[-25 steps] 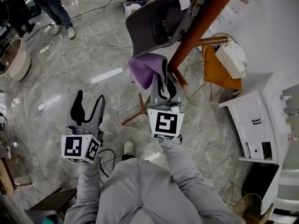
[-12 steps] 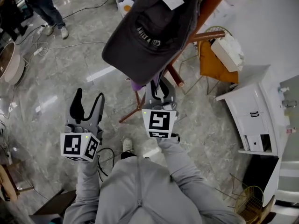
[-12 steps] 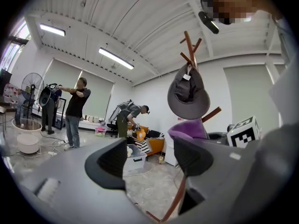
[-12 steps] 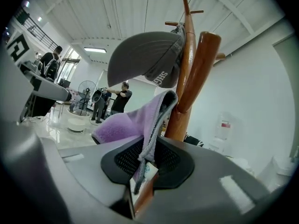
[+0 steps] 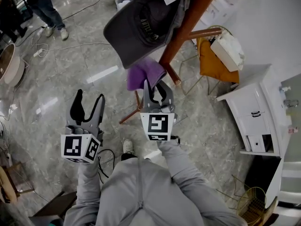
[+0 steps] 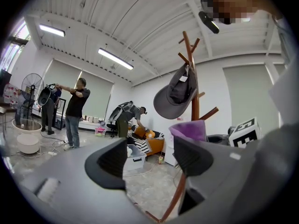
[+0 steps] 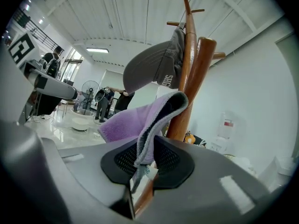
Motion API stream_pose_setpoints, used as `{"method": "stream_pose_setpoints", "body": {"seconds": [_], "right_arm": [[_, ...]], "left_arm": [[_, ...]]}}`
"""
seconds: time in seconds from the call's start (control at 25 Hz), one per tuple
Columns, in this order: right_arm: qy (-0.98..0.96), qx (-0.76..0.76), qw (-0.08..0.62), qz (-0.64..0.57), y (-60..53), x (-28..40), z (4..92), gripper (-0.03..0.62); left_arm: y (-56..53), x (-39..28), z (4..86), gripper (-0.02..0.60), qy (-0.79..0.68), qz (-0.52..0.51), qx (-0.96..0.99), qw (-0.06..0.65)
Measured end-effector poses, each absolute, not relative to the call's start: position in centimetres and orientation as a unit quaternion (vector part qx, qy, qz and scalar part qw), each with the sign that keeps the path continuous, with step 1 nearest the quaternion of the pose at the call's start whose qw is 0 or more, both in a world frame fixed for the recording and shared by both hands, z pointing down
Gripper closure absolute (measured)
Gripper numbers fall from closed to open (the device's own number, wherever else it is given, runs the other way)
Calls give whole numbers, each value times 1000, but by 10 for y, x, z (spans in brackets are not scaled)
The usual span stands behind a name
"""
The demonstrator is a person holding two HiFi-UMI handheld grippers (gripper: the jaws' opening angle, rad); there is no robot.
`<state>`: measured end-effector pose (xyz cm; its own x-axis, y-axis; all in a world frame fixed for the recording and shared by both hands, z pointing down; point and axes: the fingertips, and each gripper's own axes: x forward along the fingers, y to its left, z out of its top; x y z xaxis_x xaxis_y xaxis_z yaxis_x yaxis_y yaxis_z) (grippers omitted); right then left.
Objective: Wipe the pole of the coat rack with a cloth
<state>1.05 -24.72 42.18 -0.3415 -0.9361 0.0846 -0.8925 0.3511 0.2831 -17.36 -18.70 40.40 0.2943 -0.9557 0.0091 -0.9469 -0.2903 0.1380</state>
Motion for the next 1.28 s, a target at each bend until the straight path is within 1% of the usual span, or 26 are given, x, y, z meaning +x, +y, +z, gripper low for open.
{"method": "stream_pose_setpoints", "body": {"seconds": [0.88,1.28], "right_arm": [[-836,525,139,-72,-213,13,451,542],[-857,494,123,-76,-184,-6,445,542]], "left_arm": [[-168,-159,396,243,-601,-37,797,53],[-147,-160,393,242,-607,-42,792,48]]}}
